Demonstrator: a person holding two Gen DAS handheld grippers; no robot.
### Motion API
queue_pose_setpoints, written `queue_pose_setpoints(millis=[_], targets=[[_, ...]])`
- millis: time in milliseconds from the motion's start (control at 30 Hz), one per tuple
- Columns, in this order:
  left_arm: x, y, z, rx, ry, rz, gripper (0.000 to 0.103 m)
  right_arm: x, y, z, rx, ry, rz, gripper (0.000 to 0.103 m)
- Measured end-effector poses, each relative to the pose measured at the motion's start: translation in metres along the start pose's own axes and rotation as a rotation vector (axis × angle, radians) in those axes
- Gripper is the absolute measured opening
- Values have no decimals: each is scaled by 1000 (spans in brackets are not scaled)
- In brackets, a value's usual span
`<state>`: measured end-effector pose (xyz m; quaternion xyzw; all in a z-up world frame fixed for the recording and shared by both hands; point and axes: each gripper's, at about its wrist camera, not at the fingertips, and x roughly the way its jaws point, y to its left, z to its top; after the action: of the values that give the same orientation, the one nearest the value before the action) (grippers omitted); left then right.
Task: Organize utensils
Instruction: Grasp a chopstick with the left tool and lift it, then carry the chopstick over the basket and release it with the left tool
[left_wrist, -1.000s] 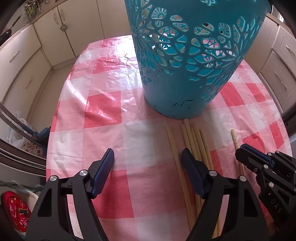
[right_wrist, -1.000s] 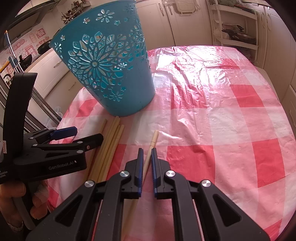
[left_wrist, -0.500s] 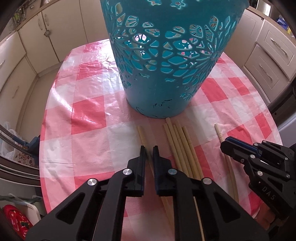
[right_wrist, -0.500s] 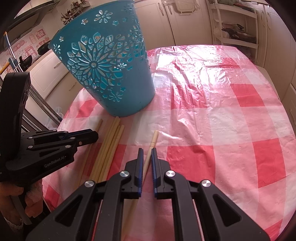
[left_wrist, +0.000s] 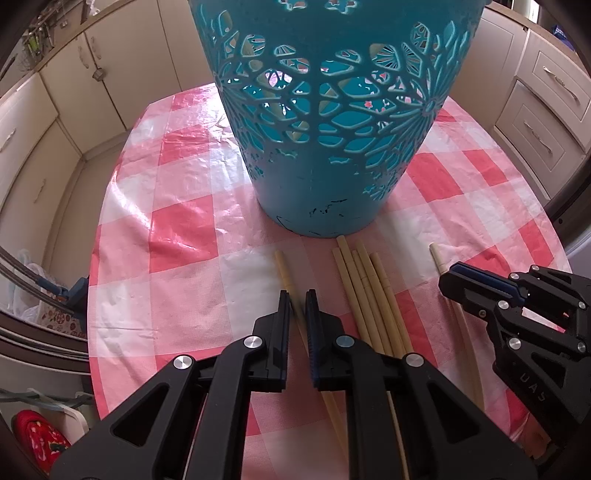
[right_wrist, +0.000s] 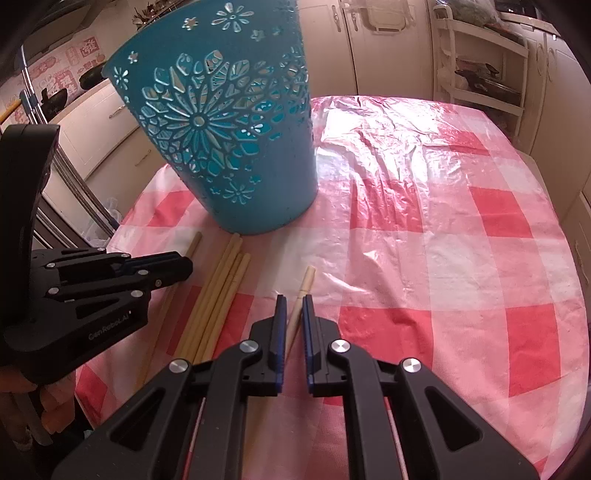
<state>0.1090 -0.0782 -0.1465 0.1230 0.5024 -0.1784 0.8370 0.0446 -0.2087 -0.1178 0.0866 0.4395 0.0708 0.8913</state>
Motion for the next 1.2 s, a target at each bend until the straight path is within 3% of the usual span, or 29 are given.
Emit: queue_pose_setpoints(millis=[133, 300, 500, 700, 933, 1200], targets=[[-1, -1, -1, -1, -2, 8, 11, -1, 1, 2, -4, 39, -5, 10], [-1, -4, -2, -1, -5, 19, 13, -2, 9, -3, -61, 24, -37, 10], [-2, -5, -1, 8, -7, 14, 5, -4, 3, -7, -57, 2, -14, 7], [-22, 14, 1, -50, -26, -48, 5, -2, 6, -7, -86, -28, -26, 7], [-69, 39, 0, -141, -119, -146, 5, -2, 3, -5, -66, -29, -10, 7], [-132, 32, -4, -126, -256, -241, 5, -2, 3, -6, -60, -31, -5, 7]])
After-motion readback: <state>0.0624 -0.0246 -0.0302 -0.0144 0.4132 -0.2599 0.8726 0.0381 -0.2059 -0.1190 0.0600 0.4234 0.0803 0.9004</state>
